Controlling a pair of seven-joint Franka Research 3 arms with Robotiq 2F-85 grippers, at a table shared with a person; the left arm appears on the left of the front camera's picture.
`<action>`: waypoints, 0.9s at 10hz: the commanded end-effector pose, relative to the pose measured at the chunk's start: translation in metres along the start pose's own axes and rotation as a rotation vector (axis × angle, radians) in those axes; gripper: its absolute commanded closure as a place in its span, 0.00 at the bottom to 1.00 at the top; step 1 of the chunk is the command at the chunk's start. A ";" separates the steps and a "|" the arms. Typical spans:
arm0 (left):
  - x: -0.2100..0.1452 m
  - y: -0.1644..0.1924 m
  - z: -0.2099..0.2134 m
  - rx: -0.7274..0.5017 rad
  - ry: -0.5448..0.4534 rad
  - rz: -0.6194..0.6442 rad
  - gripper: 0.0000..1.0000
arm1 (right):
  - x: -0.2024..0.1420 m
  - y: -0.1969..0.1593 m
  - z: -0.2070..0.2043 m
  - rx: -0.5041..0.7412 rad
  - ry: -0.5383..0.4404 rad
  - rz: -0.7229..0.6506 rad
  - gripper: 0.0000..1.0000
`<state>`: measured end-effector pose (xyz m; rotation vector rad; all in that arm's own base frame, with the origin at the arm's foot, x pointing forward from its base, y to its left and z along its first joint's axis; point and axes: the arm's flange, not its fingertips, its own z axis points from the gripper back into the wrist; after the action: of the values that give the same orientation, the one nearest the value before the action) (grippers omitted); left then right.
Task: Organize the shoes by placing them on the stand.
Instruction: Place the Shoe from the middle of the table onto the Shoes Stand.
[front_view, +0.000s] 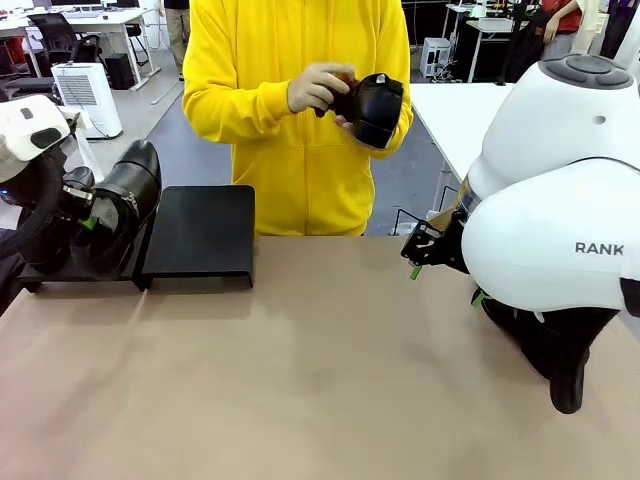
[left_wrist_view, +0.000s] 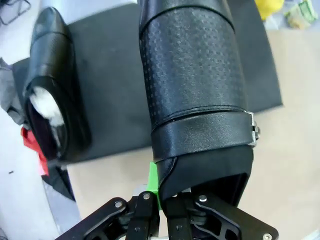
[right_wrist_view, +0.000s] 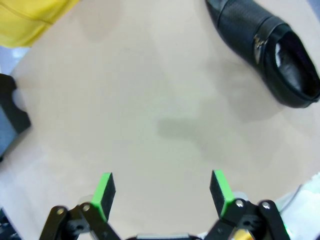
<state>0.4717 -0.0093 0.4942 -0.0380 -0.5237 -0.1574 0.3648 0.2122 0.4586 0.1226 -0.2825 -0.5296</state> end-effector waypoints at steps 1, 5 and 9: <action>0.026 0.016 -0.007 -0.014 -0.068 0.047 1.00 | 0.002 0.000 0.001 0.017 0.007 0.015 0.00; 0.042 0.051 -0.042 0.007 -0.040 0.172 1.00 | 0.002 0.000 0.001 0.017 0.007 0.015 0.00; 0.037 0.066 -0.059 -0.015 -0.035 0.228 1.00 | 0.002 0.000 0.001 0.017 0.007 0.015 0.00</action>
<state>0.5378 0.0402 0.4542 -0.0993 -0.5187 0.0492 0.3648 0.2122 0.4586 0.1225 -0.2824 -0.5291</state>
